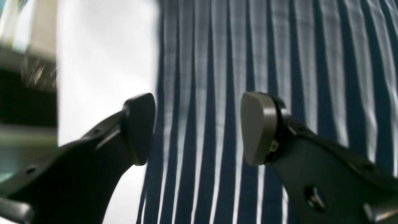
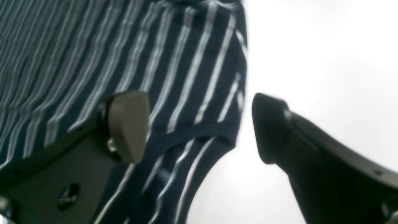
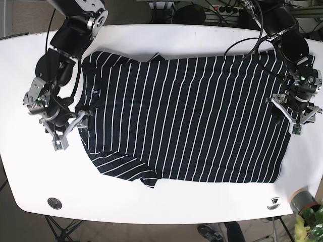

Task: Fold the T-shirt properly
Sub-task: 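Release the shirt and move both grippers along its side edges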

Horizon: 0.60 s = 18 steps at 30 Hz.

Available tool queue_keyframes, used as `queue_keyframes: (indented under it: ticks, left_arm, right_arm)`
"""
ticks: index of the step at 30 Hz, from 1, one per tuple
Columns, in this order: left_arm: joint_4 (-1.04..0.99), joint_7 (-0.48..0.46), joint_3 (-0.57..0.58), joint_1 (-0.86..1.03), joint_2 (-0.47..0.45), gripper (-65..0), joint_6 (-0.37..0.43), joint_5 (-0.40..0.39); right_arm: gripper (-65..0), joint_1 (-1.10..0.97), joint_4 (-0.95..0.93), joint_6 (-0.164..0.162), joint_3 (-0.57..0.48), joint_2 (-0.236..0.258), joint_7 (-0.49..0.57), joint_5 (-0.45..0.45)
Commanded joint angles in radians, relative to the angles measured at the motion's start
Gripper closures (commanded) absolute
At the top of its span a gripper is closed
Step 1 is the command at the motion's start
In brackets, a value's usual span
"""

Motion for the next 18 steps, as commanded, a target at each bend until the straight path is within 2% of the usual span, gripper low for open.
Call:
queue_keyframes:
  ticks: [1, 5, 10, 13, 18]
  left_arm:
    - [0.004, -0.025, -0.002, -0.014, -0.016, -39.3, 0.033, -0.013]
    - [0.003, -0.025, -0.002, -0.015, -0.017, -39.3, 0.041, -0.013]
    - [0.001, -0.025, -0.003, -0.015, -0.017, -39.3, 0.041, -0.013]
    - [0.001, -0.025, -0.003, -0.015, -0.017, -39.3, 0.041, -0.013]
    - [0.001, -0.025, -0.005, -0.015, -0.017, -39.3, 0.042, -0.013]
  right_arm:
    - [-48.8, 0.071, -0.114, 0.003, 0.000, 0.026, 0.094, -0.042]
    - [-48.8, 0.138, -0.322, 0.003, 0.002, 0.058, 0.209, -0.117]
    - [-48.8, 0.160, -0.480, 0.003, 0.005, 0.089, 0.304, -0.123]
    - [-48.8, 0.156, -0.531, 0.003, 0.003, 0.091, 0.357, -0.123]
    - [-48.8, 0.146, -0.554, 0.003, 0.003, 0.077, 0.373, -0.123]
